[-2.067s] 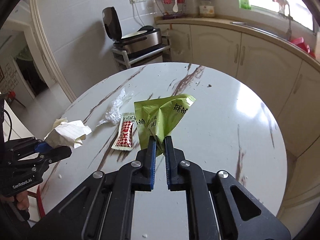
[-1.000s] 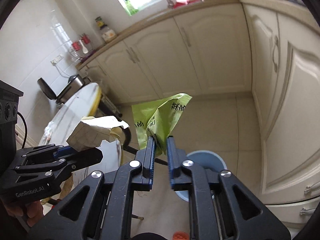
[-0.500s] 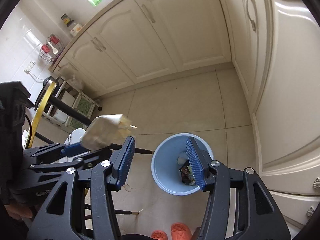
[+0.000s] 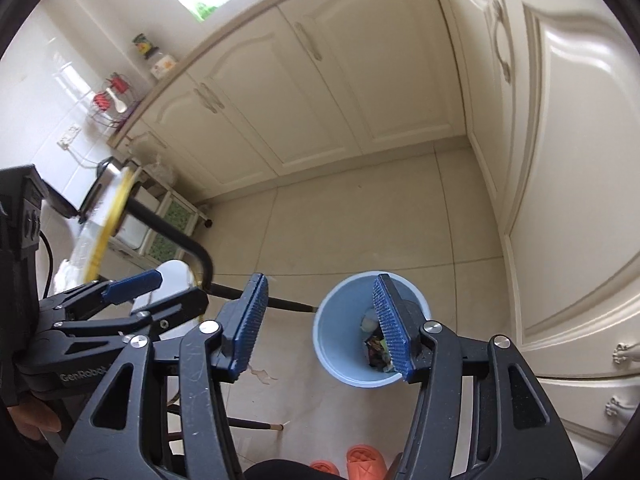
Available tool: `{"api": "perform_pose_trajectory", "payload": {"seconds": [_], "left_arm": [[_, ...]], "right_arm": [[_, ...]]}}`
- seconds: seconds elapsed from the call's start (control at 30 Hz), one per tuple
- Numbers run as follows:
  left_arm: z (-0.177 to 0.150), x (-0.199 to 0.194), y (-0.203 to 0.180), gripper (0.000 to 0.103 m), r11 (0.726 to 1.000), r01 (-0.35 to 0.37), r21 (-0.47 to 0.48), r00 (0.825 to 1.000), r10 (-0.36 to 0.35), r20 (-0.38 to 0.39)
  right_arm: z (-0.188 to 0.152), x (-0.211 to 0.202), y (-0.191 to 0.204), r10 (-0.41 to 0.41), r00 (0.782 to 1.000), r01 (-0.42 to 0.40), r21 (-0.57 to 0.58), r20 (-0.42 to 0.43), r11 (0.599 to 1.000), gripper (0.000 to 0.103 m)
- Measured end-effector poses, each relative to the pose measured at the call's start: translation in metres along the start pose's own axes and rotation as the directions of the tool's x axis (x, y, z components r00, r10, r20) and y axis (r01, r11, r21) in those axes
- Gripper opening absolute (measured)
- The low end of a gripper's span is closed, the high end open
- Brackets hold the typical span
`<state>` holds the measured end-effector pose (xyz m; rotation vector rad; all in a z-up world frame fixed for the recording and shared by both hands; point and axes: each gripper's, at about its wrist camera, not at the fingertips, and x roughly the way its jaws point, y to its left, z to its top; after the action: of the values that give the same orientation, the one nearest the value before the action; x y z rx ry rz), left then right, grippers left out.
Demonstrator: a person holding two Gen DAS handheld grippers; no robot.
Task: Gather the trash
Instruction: 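Carry lined paper and green wrapper to the blue bin and release both, then move both tools back over the table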
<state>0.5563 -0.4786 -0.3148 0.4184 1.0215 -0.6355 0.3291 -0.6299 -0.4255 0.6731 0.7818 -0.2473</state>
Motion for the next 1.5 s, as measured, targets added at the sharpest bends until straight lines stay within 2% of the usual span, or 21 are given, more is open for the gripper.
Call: {"api": "perform_pose_trajectory", "payload": {"seconds": [0.1,0.2,0.27,0.37,0.43,0.47,0.53,0.6,0.7,0.83,0.93,1.03,1.13,1.2,1.37,1.47,1.5], "left_arm": [[-0.014,-0.040,0.005,0.075,1.000,-0.018,-0.011,0.997,0.019,0.075],[-0.036,-0.089,0.012,0.077,0.999,-0.037,-0.021,0.987,0.040,0.158],[-0.051,-0.119,0.025,0.080,0.998,-0.052,-0.043,0.975,0.060,0.215],[-0.079,-0.162,0.047,0.085,0.995,-0.068,-0.078,0.954,0.088,0.287],[-0.100,-0.186,0.064,0.093,0.990,-0.088,-0.106,0.938,0.118,0.325],[-0.114,-0.198,0.070,0.094,0.988,-0.103,-0.118,0.930,0.138,0.342],[-0.137,-0.217,0.088,0.094,0.981,-0.128,-0.143,0.914,0.173,0.366],[-0.162,-0.231,0.107,0.095,0.973,-0.139,-0.183,0.902,0.201,0.381],[-0.204,-0.259,0.131,0.097,0.952,-0.166,-0.256,0.880,0.260,0.397],[-0.240,-0.277,0.158,0.100,0.918,-0.213,-0.333,0.856,0.340,0.389],[-0.259,-0.282,0.177,0.100,0.895,-0.243,-0.374,0.852,0.381,0.359],[-0.269,-0.271,0.203,0.100,0.869,-0.265,-0.417,0.860,0.409,0.306],[-0.261,-0.251,0.229,0.100,0.846,-0.285,-0.450,0.872,0.424,0.245],[-0.247,-0.239,0.248,0.100,0.843,-0.283,-0.458,0.883,0.415,0.218],[-0.220,-0.202,0.294,0.100,0.836,-0.281,-0.471,0.911,0.387,0.144],[-0.198,-0.182,0.318,0.099,0.821,-0.332,-0.465,0.905,0.415,0.086],[-0.194,-0.175,0.326,0.098,0.823,-0.326,-0.465,0.912,0.404,0.076]], "right_arm": [[-0.001,-0.025,0.028,0.020,0.999,-0.019,-0.047,0.037,0.999,0.059],[-0.002,-0.053,0.061,0.041,0.996,-0.032,-0.102,0.082,0.994,0.061],[-0.006,-0.073,0.086,0.058,0.992,-0.042,-0.144,0.110,0.989,0.063],[-0.013,-0.097,0.127,0.084,0.985,-0.051,-0.218,0.148,0.975,0.073],[-0.019,-0.109,0.155,0.109,0.980,-0.061,-0.267,0.167,0.962,0.074],[-0.022,-0.114,0.170,0.117,0.978,-0.063,-0.292,0.170,0.954,0.075],[-0.028,-0.120,0.199,0.132,0.976,-0.066,-0.340,0.175,0.938,0.076],[-0.032,-0.122,0.229,0.152,0.974,-0.076,-0.385,0.170,0.920,0.085],[-0.038,-0.118,0.275,0.174,0.972,-0.086,-0.454,0.156,0.887,0.085],[-0.049,-0.102,0.328,0.189,0.975,-0.104,-0.518,0.113,0.849,0.085],[-0.056,-0.082,0.363,0.177,0.981,-0.104,-0.567,0.075,0.817,0.085],[-0.061,-0.055,0.390,0.160,0.987,-0.109,-0.602,0.031,0.791,0.085],[-0.063,-0.024,0.409,0.134,0.991,-0.113,-0.628,-0.014,0.770,0.085],[-0.062,0.003,0.421,0.116,0.991,-0.130,-0.635,-0.063,0.761,0.085],[-0.057,0.062,0.438,0.087,0.983,-0.170,-0.618,-0.162,0.768,0.085],[-0.052,0.090,0.448,0.074,0.979,-0.179,-0.617,-0.192,0.766,0.085],[-0.050,0.099,0.451,0.070,0.977,-0.183,-0.617,-0.203,0.765,0.085]]}}
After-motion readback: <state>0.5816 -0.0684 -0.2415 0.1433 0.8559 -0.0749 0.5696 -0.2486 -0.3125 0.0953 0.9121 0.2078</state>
